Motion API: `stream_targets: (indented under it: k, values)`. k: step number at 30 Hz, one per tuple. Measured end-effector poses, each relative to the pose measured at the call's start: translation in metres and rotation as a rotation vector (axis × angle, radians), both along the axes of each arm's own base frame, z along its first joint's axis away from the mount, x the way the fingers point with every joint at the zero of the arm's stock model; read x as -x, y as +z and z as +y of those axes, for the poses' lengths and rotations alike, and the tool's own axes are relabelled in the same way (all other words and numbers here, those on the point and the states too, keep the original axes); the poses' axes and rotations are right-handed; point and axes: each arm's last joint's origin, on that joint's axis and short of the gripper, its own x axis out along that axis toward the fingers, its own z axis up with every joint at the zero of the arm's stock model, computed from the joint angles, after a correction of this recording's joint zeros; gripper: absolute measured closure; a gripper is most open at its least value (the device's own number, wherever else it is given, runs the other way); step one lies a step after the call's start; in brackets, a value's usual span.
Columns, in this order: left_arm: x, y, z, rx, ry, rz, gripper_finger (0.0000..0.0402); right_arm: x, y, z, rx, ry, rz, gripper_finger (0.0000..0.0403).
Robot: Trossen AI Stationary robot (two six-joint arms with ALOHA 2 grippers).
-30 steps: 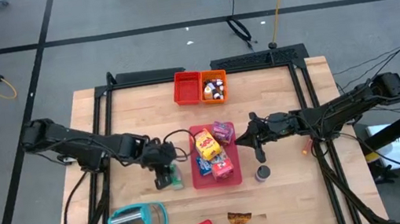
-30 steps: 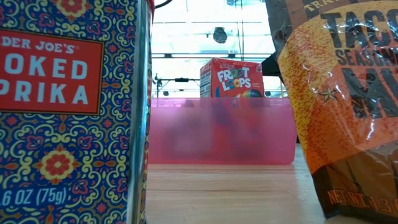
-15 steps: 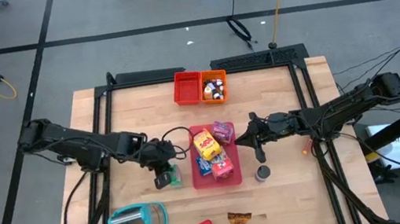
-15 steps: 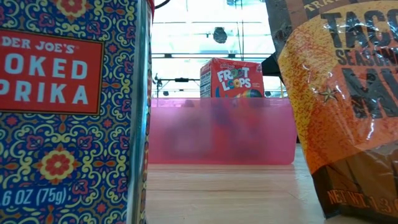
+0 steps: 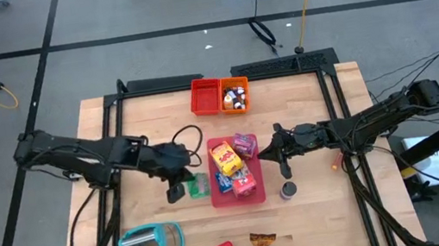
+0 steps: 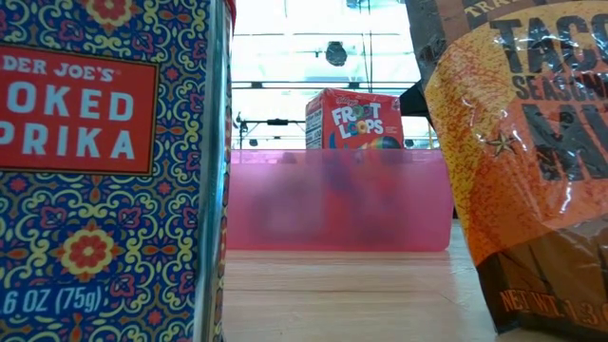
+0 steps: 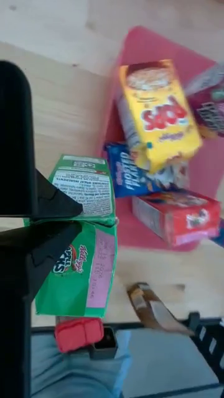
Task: Pick & Place Kitchen Items
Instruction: Put the green cereal box into the light red bin
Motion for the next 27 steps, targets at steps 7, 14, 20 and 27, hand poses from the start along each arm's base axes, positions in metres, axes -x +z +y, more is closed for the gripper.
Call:
stream_targets:
  k: [7, 14, 20, 27]
  values:
    - [-0.005, 0.012, 0.001, -0.046, -0.006, -0.054, 0.0401, 0.0, 0.0, 0.0, 0.001, -0.003, -0.001, 0.0385]
    - [-0.024, -0.004, 0.004, -0.05, 0.001, -0.011, 0.0401, 0.0, 0.0, 0.0, 0.001, -0.004, -0.001, 0.0385]
    - [-0.041, -0.01, 0.005, 0.018, -0.069, -0.059, 0.0401, 0.0, 0.0, 0.0, 0.001, -0.004, -0.001, 0.0385]
    - [-0.057, -0.027, 0.002, 0.034, -0.092, -0.034, 0.0401, 0.0, 0.0, 0.0, 0.001, -0.004, -0.001, 0.0385]
